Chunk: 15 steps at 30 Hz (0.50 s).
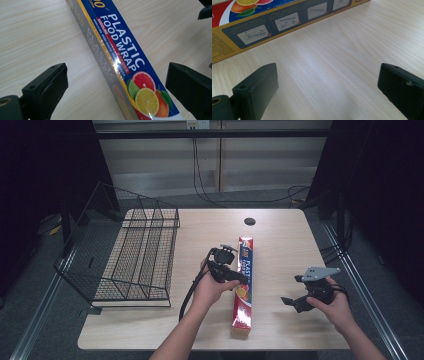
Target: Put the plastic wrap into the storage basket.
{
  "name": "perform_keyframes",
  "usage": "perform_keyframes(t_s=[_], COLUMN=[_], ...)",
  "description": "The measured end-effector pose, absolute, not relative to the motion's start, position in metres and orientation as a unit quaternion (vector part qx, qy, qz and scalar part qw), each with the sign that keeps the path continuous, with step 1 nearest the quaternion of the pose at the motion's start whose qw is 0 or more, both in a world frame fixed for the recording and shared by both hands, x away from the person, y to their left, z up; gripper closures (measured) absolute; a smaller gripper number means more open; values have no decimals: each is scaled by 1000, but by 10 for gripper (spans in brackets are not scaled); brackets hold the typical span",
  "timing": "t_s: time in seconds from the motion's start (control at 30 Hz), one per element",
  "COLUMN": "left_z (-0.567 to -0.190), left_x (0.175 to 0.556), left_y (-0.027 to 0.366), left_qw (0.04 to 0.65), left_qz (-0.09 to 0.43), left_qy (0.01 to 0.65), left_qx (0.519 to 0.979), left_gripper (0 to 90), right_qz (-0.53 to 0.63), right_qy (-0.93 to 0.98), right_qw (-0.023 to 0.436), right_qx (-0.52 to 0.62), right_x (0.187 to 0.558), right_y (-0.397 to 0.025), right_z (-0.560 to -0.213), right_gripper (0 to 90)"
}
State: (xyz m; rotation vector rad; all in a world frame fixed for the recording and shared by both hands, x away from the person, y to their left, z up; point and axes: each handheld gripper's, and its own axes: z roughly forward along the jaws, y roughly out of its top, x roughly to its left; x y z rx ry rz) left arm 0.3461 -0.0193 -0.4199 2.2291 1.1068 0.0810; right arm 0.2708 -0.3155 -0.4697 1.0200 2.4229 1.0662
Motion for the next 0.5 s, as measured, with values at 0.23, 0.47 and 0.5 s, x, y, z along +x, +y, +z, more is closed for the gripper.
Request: perform_keyframes(t_s=[0.23, 0.47, 0.5], left_z=[-423, -430, -431], left_x=[351, 355, 356], left_y=[-30, -42, -44], left_qw=[301, 287, 285], left_qz=[23, 22, 20], left_qy=[420, 420, 419], left_qx=[856, 861, 862], left_gripper=[42, 45, 44], right_qz=[375, 376, 377], right_qy=[843, 841, 841], right_qw=[152, 153, 153], right_qx=[355, 358, 357], right_x=[272, 272, 272], right_y=[-317, -318, -317], right_z=[-469, -469, -469], right_gripper=[29, 29, 28])
